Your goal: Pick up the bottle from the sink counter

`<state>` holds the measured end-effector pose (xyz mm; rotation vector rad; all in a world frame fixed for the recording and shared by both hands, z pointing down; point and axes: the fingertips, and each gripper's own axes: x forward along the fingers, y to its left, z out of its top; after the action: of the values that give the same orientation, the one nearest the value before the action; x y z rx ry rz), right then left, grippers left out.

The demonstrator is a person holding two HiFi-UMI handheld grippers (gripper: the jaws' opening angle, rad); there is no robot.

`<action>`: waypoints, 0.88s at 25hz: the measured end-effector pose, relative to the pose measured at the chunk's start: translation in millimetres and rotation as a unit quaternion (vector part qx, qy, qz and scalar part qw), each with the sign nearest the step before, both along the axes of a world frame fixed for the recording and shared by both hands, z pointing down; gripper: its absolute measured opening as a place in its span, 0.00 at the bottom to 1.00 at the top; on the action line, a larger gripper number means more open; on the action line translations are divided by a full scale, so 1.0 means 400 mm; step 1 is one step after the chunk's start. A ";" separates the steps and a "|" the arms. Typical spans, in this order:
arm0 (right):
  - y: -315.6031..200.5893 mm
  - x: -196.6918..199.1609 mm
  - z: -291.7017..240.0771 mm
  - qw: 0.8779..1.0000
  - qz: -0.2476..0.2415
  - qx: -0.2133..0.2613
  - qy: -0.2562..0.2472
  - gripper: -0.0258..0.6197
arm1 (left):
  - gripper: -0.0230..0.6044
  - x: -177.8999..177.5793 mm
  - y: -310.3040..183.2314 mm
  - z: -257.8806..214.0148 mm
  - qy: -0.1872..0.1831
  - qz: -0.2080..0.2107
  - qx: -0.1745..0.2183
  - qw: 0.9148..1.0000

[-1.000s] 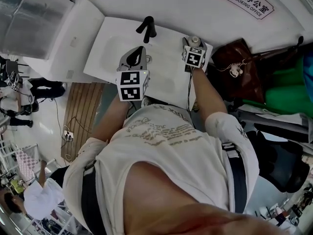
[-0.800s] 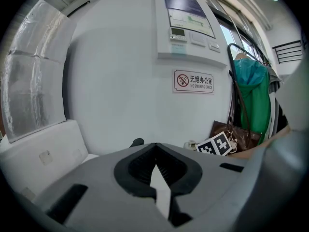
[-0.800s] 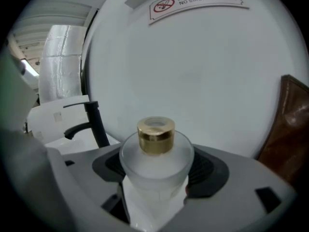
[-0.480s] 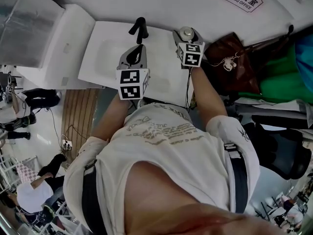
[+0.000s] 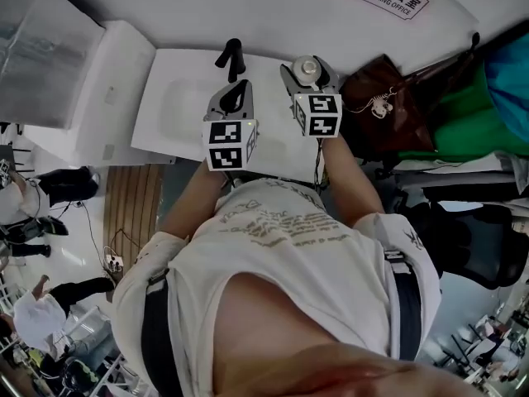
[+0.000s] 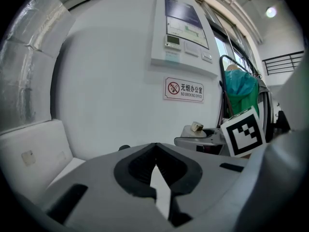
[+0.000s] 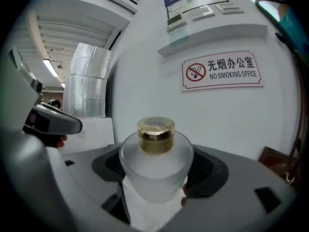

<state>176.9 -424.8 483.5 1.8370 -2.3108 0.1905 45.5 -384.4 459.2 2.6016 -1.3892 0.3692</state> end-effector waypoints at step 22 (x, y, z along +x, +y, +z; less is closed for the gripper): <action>0.228 0.056 -0.067 0.991 0.129 0.011 -0.023 0.53 | 0.07 0.042 0.048 0.002 0.019 0.073 -0.005 0.997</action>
<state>199.3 -333.7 456.9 2.1600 -2.1031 0.2459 62.2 -365.4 460.1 2.6955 -1.1864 0.3422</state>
